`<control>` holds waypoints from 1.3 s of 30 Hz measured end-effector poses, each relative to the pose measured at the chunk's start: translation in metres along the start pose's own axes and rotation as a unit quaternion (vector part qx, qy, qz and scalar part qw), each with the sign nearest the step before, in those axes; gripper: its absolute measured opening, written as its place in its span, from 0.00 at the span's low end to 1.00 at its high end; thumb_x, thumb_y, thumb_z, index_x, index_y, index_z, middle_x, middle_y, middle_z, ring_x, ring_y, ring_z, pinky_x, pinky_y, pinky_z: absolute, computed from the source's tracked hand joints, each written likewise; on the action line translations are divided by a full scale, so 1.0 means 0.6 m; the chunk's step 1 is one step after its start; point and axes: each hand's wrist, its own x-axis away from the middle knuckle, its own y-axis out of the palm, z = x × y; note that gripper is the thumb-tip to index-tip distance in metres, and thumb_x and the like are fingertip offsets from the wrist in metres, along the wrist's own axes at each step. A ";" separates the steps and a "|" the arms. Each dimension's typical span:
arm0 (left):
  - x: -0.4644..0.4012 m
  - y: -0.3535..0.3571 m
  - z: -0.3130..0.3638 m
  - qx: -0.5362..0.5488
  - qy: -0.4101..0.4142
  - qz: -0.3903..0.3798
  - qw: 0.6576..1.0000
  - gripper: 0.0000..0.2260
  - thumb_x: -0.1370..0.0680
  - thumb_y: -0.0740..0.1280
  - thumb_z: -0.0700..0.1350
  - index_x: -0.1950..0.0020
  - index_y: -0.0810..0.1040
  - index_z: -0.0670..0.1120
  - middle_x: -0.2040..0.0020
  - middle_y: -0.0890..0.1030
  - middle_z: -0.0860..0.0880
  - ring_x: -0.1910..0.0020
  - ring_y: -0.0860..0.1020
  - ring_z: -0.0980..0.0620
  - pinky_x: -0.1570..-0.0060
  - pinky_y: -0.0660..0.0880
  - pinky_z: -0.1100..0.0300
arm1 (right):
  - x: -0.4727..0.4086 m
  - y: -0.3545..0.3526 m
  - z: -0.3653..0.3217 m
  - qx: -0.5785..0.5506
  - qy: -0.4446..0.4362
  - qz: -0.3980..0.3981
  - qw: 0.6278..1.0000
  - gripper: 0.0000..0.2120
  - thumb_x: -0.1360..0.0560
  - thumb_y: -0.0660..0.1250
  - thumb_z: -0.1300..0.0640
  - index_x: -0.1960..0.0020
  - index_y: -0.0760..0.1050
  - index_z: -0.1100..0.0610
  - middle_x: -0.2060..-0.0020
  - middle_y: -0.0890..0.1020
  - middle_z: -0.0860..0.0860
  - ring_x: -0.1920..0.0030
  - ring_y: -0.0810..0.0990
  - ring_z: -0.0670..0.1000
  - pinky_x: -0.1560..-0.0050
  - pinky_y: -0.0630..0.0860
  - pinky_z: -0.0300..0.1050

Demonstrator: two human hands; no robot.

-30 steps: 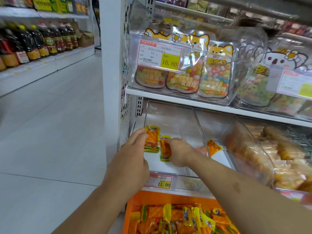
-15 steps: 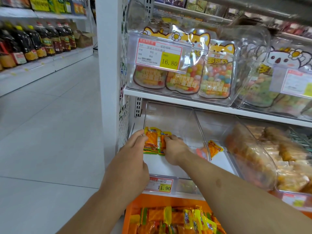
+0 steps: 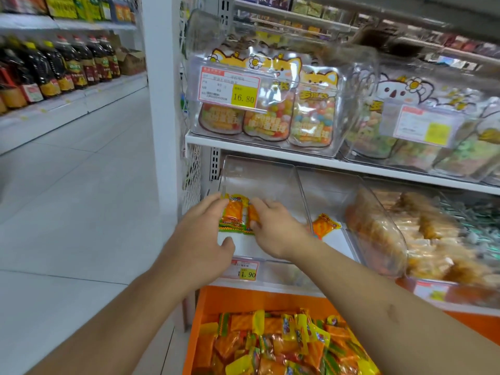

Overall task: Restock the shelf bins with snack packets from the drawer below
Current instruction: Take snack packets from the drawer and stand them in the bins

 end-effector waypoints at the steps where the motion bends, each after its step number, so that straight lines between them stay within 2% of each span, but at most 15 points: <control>1: 0.009 -0.004 0.010 0.000 0.008 -0.005 1.000 0.32 0.21 0.69 0.48 0.19 0.62 0.56 0.20 0.60 0.61 0.22 0.62 0.57 0.27 0.64 0.58 | 0.029 -0.016 -0.005 -0.012 -0.017 0.019 1.000 0.21 0.17 0.62 0.55 0.25 0.65 0.54 0.32 0.73 0.56 0.31 0.70 0.59 0.33 0.71 0.55; 4: 0.042 -0.008 0.044 0.009 0.040 -0.015 0.999 0.29 0.22 0.69 0.48 0.22 0.66 0.56 0.23 0.67 0.60 0.25 0.67 0.56 0.27 0.68 0.55 | 0.126 -0.055 -0.007 -0.045 -0.068 0.073 0.994 0.23 0.16 0.62 0.54 0.22 0.65 0.55 0.29 0.74 0.54 0.29 0.69 0.55 0.30 0.66 0.48; 6: 0.068 0.003 0.069 0.013 0.042 -0.024 0.999 0.26 0.22 0.70 0.49 0.24 0.69 0.57 0.27 0.71 0.60 0.29 0.70 0.57 0.31 0.71 0.55 | 0.187 -0.063 0.009 -0.067 -0.070 0.088 0.991 0.22 0.15 0.62 0.53 0.22 0.67 0.54 0.29 0.75 0.53 0.29 0.71 0.52 0.29 0.67 0.47; 8: 0.098 0.028 0.093 0.029 0.030 -0.048 0.998 0.24 0.22 0.70 0.49 0.26 0.71 0.57 0.31 0.74 0.59 0.34 0.74 0.59 0.35 0.73 0.57 | 0.247 -0.050 0.037 -0.098 -0.057 0.094 0.989 0.19 0.15 0.62 0.52 0.26 0.71 0.54 0.35 0.78 0.50 0.35 0.74 0.47 0.35 0.72 0.44; 11: 0.144 0.085 0.110 0.036 0.004 -0.115 0.993 0.20 0.21 0.70 0.51 0.29 0.73 0.56 0.37 0.78 0.59 0.39 0.77 0.60 0.38 0.77 0.56 | 0.331 0.002 0.089 -0.126 -0.016 0.081 0.989 0.14 0.16 0.63 0.52 0.32 0.75 0.53 0.42 0.78 0.46 0.43 0.76 0.44 0.44 0.70 0.38; 13: 0.172 0.135 0.096 -0.001 -0.018 -0.166 0.986 0.18 0.21 0.69 0.52 0.31 0.74 0.55 0.39 0.79 0.59 0.41 0.77 0.58 0.40 0.77 0.56 | 0.376 0.051 0.132 -0.108 0.028 0.044 0.993 0.14 0.17 0.65 0.53 0.33 0.75 0.53 0.41 0.79 0.48 0.41 0.77 0.48 0.44 0.70 0.39; 16: 0.212 0.208 0.056 -0.028 -0.073 -0.234 0.969 0.17 0.22 0.71 0.52 0.34 0.76 0.53 0.40 0.81 0.55 0.42 0.80 0.54 0.40 0.78 0.52 | 0.416 0.127 0.188 -0.069 0.113 -0.076 0.988 0.19 0.19 0.66 0.53 0.29 0.73 0.54 0.35 0.78 0.53 0.33 0.76 0.56 0.36 0.72 0.47; 18: 0.232 0.251 0.028 -0.049 -0.102 -0.269 0.957 0.16 0.21 0.71 0.51 0.34 0.77 0.51 0.39 0.82 0.52 0.39 0.80 0.51 0.39 0.78 0.54 | 0.426 0.166 0.213 -0.058 0.158 -0.141 0.976 0.25 0.20 0.65 0.51 0.24 0.68 0.55 0.28 0.74 0.56 0.28 0.72 0.59 0.30 0.72 0.50; 20: 0.243 0.288 0.006 -0.072 -0.119 -0.290 0.947 0.17 0.21 0.70 0.51 0.33 0.77 0.51 0.36 0.82 0.51 0.36 0.80 0.50 0.40 0.76 0.57 | 0.421 0.198 0.231 -0.052 0.184 -0.174 0.966 0.29 0.21 0.65 0.49 0.22 0.65 0.54 0.26 0.72 0.58 0.25 0.70 0.61 0.28 0.72 0.55; 25: 0.221 0.382 -0.031 -0.079 -0.123 -0.311 0.939 0.23 0.20 0.68 0.49 0.25 0.70 0.53 0.28 0.75 0.49 0.29 0.74 0.46 0.32 0.72 0.53 | 0.362 0.267 0.260 -0.064 0.189 -0.190 0.961 0.33 0.21 0.68 0.46 0.20 0.61 0.48 0.23 0.66 0.57 0.24 0.67 0.63 0.27 0.71 0.58; 28: 0.184 0.439 -0.067 -0.075 -0.144 -0.308 0.937 0.30 0.20 0.67 0.46 0.18 0.61 0.50 0.19 0.64 0.47 0.21 0.65 0.44 0.24 0.65 0.49 | 0.310 0.312 0.267 -0.078 0.198 -0.170 0.962 0.33 0.21 0.69 0.50 0.20 0.60 0.50 0.26 0.68 0.59 0.26 0.68 0.65 0.30 0.74 0.60; 31: 0.153 0.485 -0.115 -0.094 -0.151 -0.300 0.937 0.37 0.22 0.68 0.44 0.16 0.56 0.50 0.16 0.58 0.48 0.18 0.58 0.44 0.20 0.59 0.49 | 0.268 0.354 0.268 -0.050 0.202 -0.120 0.971 0.32 0.21 0.68 0.45 0.21 0.63 0.51 0.28 0.71 0.58 0.29 0.69 0.64 0.30 0.72 0.58; 33: 0.143 0.506 -0.140 -0.115 -0.147 -0.313 0.931 0.39 0.23 0.70 0.43 0.15 0.54 0.49 0.16 0.56 0.47 0.18 0.56 0.45 0.19 0.56 0.51 | 0.251 0.378 0.268 -0.025 0.180 -0.110 0.977 0.32 0.23 0.68 0.40 0.22 0.65 0.47 0.28 0.71 0.54 0.30 0.67 0.63 0.31 0.71 0.56; 36: 0.143 0.519 -0.165 -0.145 -0.142 -0.311 0.928 0.37 0.23 0.66 0.35 0.16 0.56 0.49 0.16 0.58 0.48 0.19 0.60 0.46 0.21 0.60 0.52 | 0.239 0.401 0.273 0.028 0.152 -0.123 0.980 0.35 0.27 0.72 0.38 0.23 0.66 0.41 0.29 0.70 0.51 0.30 0.65 0.62 0.30 0.70 0.57; 39: 0.148 0.506 -0.172 -0.169 -0.113 -0.247 0.947 0.28 0.23 0.65 0.36 0.23 0.70 0.51 0.23 0.72 0.48 0.27 0.72 0.43 0.29 0.72 0.50 | 0.242 0.408 0.276 0.052 0.127 -0.126 0.982 0.34 0.28 0.75 0.41 0.24 0.71 0.42 0.31 0.70 0.49 0.29 0.65 0.59 0.27 0.67 0.57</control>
